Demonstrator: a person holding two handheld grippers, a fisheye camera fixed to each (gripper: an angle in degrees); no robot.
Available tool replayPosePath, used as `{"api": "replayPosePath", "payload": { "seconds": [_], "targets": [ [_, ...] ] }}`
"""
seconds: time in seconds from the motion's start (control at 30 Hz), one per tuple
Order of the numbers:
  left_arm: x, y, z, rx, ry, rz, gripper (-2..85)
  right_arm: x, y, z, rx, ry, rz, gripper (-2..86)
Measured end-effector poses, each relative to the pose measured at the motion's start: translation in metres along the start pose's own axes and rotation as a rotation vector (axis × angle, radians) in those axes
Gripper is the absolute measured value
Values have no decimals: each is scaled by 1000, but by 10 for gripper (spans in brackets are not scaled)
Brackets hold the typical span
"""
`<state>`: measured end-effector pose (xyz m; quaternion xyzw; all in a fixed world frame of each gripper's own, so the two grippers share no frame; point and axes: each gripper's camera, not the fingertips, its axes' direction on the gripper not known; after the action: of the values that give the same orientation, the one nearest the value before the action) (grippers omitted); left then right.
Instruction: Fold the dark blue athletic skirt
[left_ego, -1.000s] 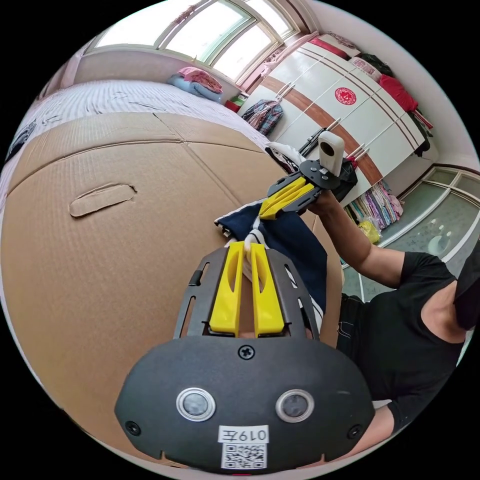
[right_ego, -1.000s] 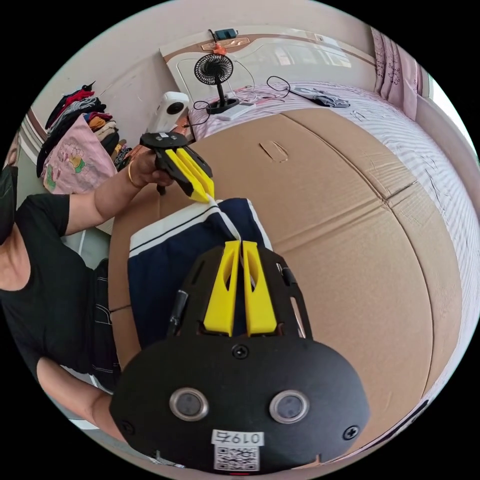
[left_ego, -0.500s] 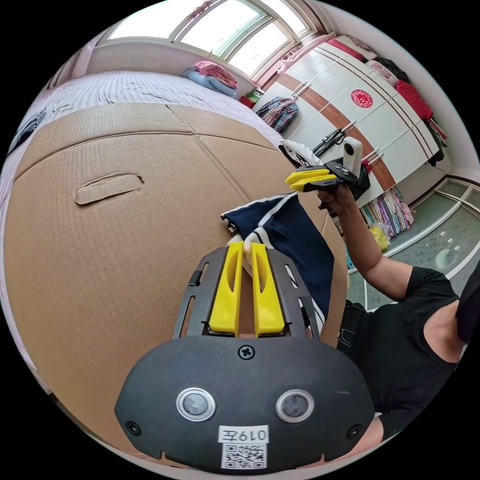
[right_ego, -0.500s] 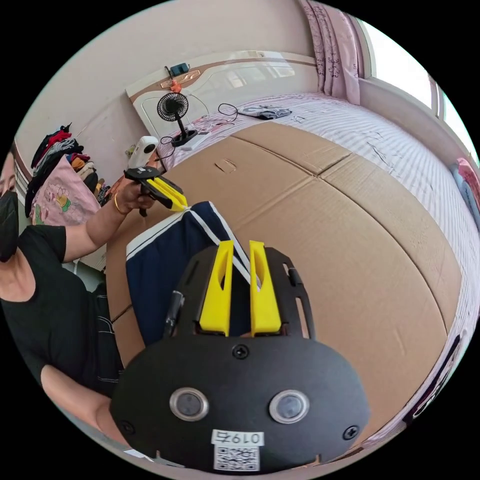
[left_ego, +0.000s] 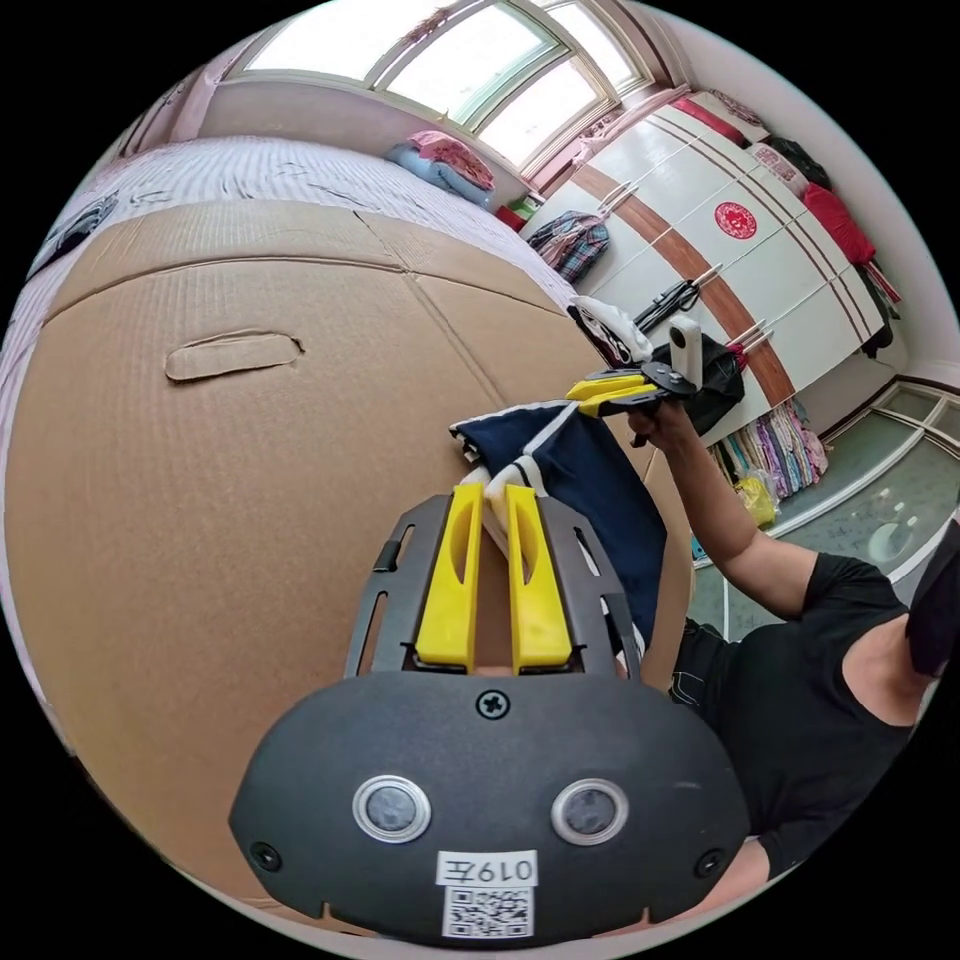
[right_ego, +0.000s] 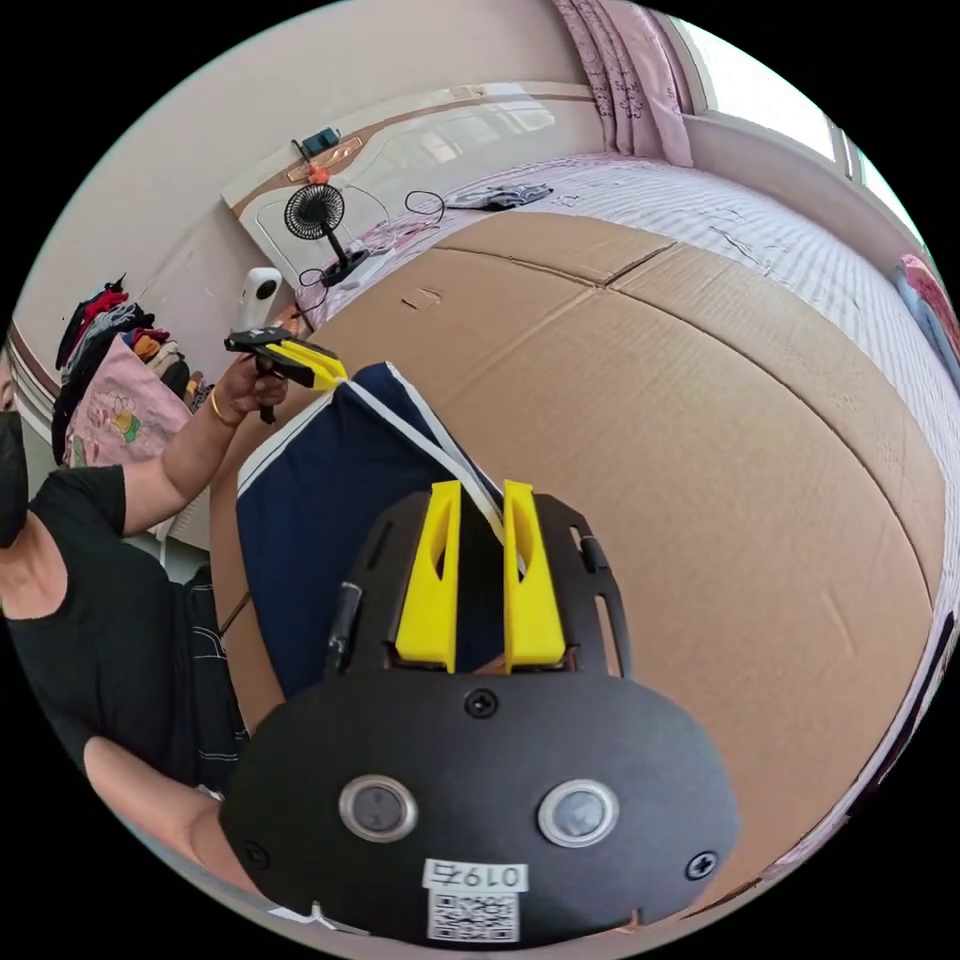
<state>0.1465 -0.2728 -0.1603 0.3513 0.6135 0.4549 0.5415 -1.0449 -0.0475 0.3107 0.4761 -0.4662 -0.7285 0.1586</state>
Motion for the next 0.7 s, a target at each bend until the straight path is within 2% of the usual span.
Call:
{"api": "replayPosePath", "payload": {
  "seconds": [0.2,0.3,0.37,0.53,0.63,0.7],
  "targets": [
    [24,10,-8,31,-33,-5,10,-11,48,-60,160,69,0,54],
    [73,11,-18,9,-243,114,9,-23,69,-80,154,146,-17,33],
    [127,11,-7,-49,-438,296,8,-26,81,-85,122,180,-26,26],
    [198,6,45,-226,-570,520,6,-22,101,-93,137,174,-17,27],
    [218,7,72,-272,-642,575,6,-10,117,-102,146,192,42,40],
    [221,7,80,-272,-615,575,5,3,127,-109,143,193,99,58]
  ]
}}
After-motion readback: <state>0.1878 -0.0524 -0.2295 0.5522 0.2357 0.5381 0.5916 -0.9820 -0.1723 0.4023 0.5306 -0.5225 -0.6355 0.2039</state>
